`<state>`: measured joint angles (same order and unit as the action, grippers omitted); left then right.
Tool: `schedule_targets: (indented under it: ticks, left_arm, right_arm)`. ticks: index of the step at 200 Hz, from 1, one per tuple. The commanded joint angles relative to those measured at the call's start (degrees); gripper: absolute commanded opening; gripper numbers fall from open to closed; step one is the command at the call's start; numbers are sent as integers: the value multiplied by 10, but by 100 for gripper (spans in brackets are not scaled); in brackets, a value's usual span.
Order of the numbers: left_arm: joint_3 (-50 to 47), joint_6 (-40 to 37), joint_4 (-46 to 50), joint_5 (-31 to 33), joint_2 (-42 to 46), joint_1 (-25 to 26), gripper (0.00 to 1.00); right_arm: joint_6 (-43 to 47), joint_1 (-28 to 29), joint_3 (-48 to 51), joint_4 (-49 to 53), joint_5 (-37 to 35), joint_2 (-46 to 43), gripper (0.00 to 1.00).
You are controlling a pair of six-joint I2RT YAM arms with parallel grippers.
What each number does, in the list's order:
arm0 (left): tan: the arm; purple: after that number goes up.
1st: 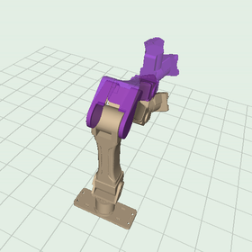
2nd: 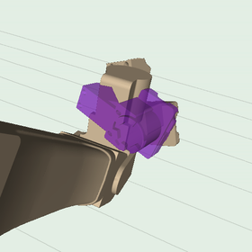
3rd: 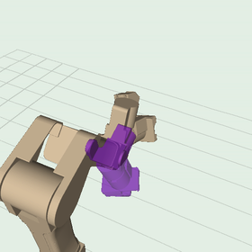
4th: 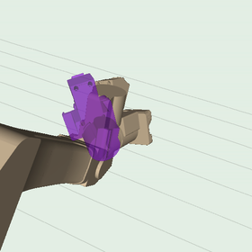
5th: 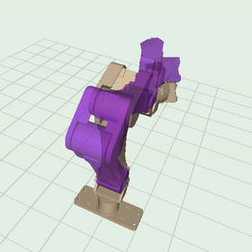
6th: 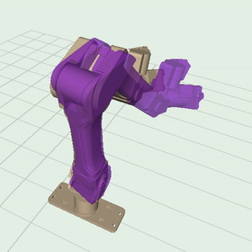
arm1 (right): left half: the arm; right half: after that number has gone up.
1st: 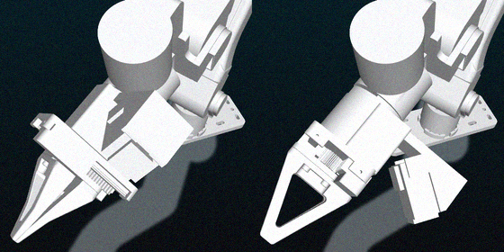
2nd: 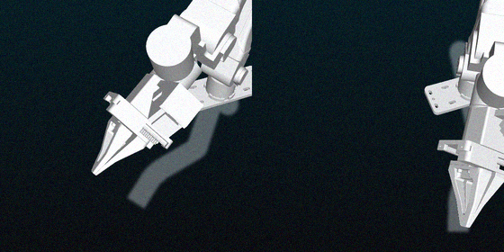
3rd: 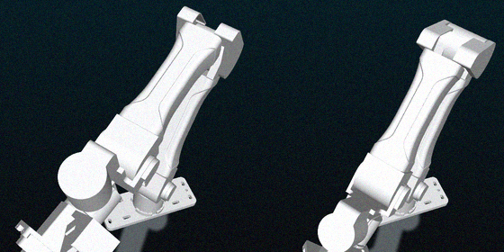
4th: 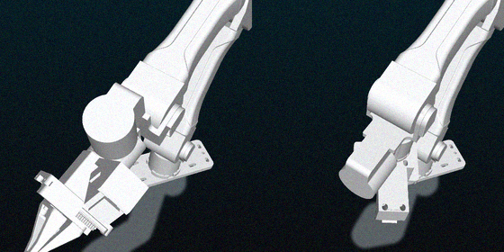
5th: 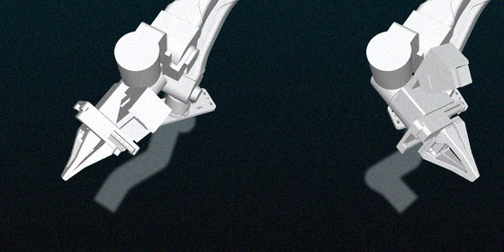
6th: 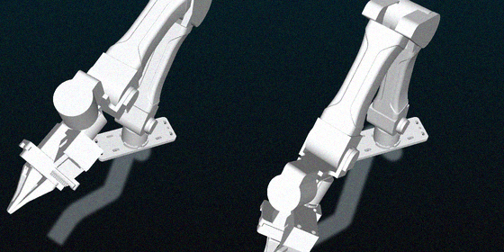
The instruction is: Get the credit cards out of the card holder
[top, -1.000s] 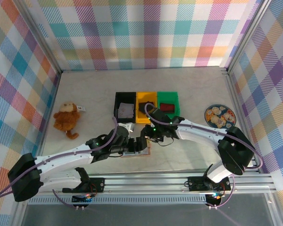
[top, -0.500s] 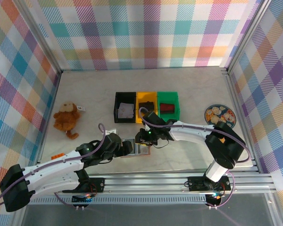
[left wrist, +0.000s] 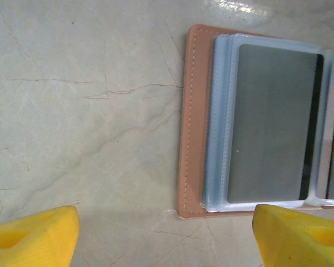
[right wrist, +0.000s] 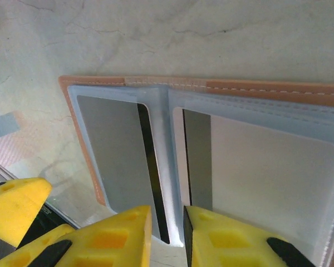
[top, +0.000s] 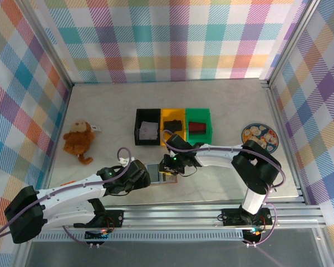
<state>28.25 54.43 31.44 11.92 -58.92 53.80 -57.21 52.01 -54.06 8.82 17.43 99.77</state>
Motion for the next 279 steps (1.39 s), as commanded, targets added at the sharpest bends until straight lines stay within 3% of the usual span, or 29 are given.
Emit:
schedule_targets:
  ticks: [1,189,233,279]
  left_arm:
    - [20,0,16,11,-20,-6,81]
    - [2,28,-71,-29,-157,-12,80]
    - [-6,35,-80,-33,-161,-12,80]
    - [-7,38,-91,-38,-171,-12,80]
  right_arm:
    - [-7,5,-6,-6,0,4,25]
    - [-7,18,19,-90,-1,29,24]
    - [-16,20,44,-135,4,20,17]
    - [-18,27,66,-174,-1,5,16]
